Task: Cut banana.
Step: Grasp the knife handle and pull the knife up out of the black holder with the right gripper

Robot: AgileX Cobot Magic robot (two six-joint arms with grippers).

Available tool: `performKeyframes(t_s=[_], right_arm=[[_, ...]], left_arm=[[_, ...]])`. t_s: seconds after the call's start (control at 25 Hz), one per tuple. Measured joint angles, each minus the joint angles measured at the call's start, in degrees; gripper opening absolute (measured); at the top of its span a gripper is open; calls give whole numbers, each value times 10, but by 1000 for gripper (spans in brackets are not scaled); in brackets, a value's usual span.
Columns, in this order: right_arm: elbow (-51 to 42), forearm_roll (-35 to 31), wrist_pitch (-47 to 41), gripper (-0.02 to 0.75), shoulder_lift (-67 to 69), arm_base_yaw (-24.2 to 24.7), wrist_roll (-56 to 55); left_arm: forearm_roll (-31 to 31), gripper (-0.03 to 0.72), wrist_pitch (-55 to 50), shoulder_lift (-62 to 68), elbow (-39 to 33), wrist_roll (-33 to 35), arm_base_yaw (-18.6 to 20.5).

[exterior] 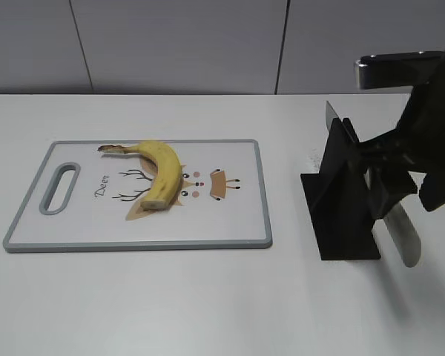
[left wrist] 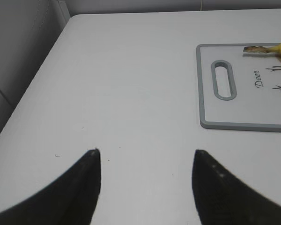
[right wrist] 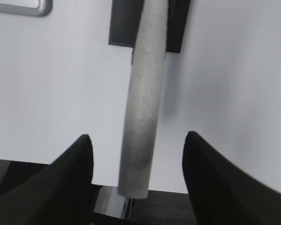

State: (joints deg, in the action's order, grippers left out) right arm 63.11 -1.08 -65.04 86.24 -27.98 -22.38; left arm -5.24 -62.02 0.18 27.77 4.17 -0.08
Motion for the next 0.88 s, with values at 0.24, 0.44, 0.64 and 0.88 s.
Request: performKeyframes(t_s=[0.24,0.44,0.64,0.88], right_arm=[[0,25,5,467,31,0,-13],[0,21,11,466,53,0,-15],[0,14,12,466,77,0,-16],[0,14,14,466,95,0,-17]], left_arm=[[0,590,0,0,0,0,0],[0,590,0,0,0,0,0],[0,590,0,0,0,0,0],[0,590,0,0,0,0,0]])
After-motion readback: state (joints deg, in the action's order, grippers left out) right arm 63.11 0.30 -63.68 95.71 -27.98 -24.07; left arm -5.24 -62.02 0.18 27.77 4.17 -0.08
